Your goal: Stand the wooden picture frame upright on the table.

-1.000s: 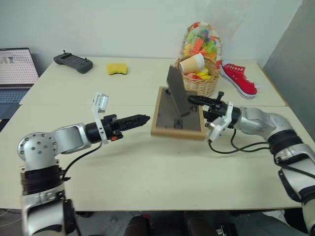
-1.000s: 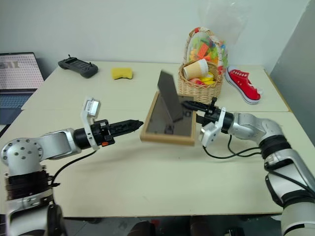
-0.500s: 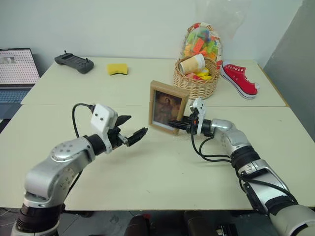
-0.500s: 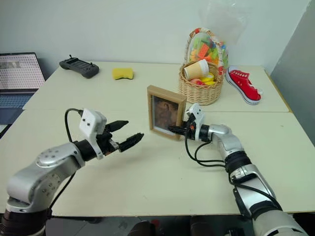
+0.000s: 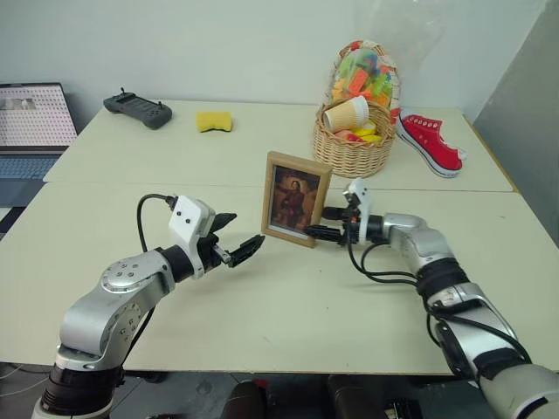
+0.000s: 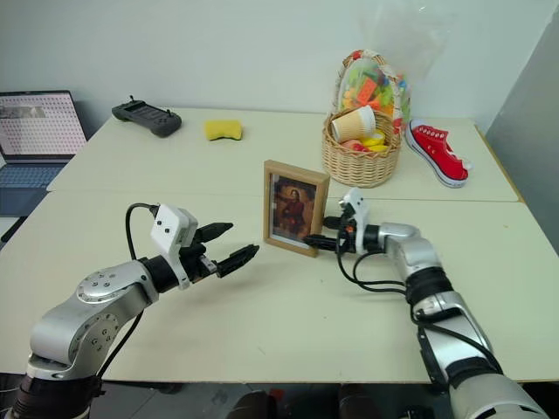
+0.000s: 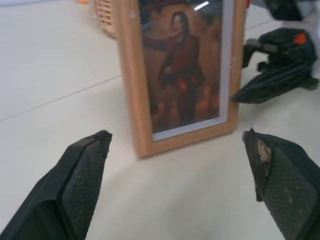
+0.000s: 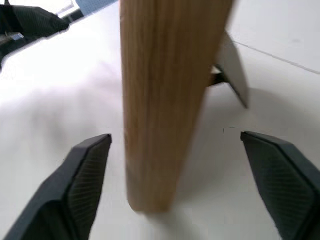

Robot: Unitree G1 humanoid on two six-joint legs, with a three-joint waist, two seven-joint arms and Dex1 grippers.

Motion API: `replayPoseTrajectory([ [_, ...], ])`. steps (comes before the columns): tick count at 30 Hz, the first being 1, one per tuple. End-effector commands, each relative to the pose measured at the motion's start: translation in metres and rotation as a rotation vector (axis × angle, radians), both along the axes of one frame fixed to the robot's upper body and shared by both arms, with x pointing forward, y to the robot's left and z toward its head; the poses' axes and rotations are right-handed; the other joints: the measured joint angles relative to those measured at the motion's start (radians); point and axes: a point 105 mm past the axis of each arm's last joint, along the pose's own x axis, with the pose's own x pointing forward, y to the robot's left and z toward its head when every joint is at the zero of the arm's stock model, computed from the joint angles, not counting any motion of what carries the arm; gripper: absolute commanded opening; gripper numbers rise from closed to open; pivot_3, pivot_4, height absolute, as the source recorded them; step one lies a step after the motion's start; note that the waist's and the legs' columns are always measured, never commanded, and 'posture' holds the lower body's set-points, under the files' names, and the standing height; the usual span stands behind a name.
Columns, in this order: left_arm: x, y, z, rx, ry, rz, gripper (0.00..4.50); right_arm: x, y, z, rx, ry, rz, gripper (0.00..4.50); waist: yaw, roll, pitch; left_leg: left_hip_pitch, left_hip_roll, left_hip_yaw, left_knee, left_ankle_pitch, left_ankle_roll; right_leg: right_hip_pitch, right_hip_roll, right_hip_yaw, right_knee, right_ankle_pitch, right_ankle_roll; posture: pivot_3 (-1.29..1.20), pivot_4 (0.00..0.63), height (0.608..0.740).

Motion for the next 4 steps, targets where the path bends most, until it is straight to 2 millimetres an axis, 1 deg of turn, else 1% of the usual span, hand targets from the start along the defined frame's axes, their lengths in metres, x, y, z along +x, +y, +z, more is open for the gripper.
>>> replayPoseTrajectory([
  [1, 0.012, 0.021, 0.028, 0.029, -0.074, 0.03, 4.5, -0.019, -0.027, 0.039, -0.052, -0.15, 0.001, 4.46, 0.003, 0.0, 0.0, -0.001, 0.0, 0.0, 0.0, 0.0, 0.0, -0.001, 0.0, -0.001, 0.0, 0.0, 0.0, 0.0, 0.15, 0.74],
  [2, 0.015, 0.027, 0.03, 0.036, -0.071, 0.033, 4.5, -0.028, -0.032, 0.046, -0.062, -0.154, 0.008, 4.46, 0.006, 0.001, 0.0, -0.001, 0.0, 0.0, 0.0, 0.0, 0.0, -0.001, 0.0, -0.001, 0.0, 0.0, 0.0, 0.0, 0.15, 0.74],
  [4, 0.016, 0.031, 0.031, 0.048, -0.047, 0.015, 4.5, -0.043, -0.036, 0.056, -0.075, -0.16, 0.018, 4.46, 0.007, 0.001, 0.0, -0.001, 0.0, 0.0, 0.0, 0.0, 0.0, -0.001, 0.001, -0.001, 0.0, 0.0, 0.0, 0.0, 0.15, 0.74],
])
